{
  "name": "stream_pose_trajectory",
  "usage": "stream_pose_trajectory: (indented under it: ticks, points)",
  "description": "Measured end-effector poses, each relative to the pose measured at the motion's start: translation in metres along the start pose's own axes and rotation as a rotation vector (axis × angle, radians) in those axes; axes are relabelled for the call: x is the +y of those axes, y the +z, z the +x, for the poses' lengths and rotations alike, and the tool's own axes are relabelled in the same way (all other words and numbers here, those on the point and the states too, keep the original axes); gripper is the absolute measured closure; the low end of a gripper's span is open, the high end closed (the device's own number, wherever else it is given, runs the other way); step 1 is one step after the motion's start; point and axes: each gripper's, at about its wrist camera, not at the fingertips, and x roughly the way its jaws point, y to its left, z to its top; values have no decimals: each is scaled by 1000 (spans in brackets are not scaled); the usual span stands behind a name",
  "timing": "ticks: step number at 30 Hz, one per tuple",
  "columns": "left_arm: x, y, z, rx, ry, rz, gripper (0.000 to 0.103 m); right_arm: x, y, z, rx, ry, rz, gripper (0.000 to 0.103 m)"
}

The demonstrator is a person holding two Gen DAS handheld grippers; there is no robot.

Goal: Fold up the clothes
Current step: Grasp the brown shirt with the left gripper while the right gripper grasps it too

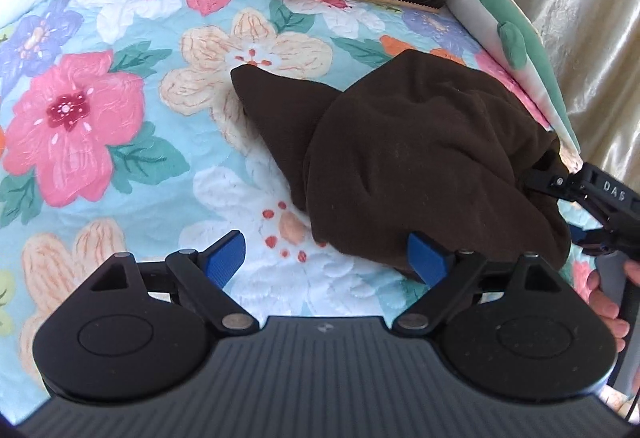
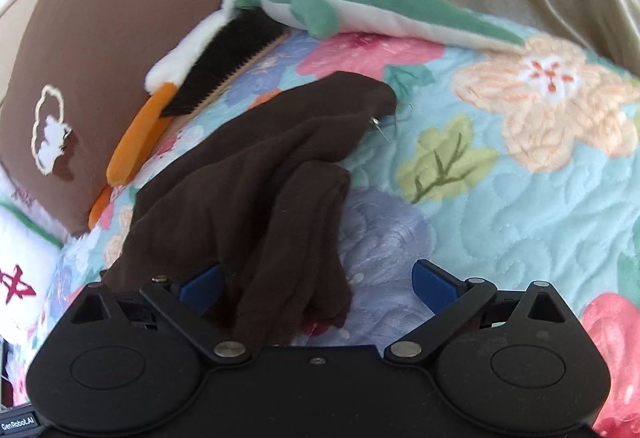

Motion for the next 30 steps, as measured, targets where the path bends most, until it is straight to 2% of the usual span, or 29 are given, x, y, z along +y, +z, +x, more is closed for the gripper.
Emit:
stream_pose_trajectory:
  ticks: [2,3,4,6,9,12,14,16,17,20,21,23,24,27,30]
  points:
    - [-1,1,9,8,-20,8,11,4,-3,4,2,8,-31,13]
    - [-3,2,13,11,-26,16,11,7,-4,5,2,19,-51,20]
    - [-4,4,18,12,-34,12,11,11,-5,6,0,39,-76,32]
    - [-3,7,26,10,-55,-12,11,17,-6,9,4,56,-109,38]
    - [-2,12,42,32,-90,-77,10,21,-9,11,-4,61,-153,62]
    - [-5,13,52,31,-96,-124,0,22,-9,14,-6,83,-157,69]
    - [-6,14,59,30,-100,-155,0,27,-11,15,-1,99,-186,72]
    - [-11,14,60,28,-92,-137,0,35,-14,19,25,116,-221,74]
    - [-13,13,59,26,-100,-118,3,40,-18,20,37,125,-237,74]
    - [-18,12,50,32,-147,-46,59,60,-29,22,49,135,-305,74]
    - [-22,11,43,28,-152,5,68,65,-31,21,51,139,-322,74]
    - [-29,9,27,17,-133,127,72,71,-32,17,65,179,-309,75]
    - [-28,10,21,27,-124,150,72,75,-33,14,73,200,-305,76]
    - [-12,15,7,48,-136,142,74,88,-43,6,91,250,-321,77]
    - [3,9,-14,21,-149,145,74,103,-53,-3,108,296,-344,78]
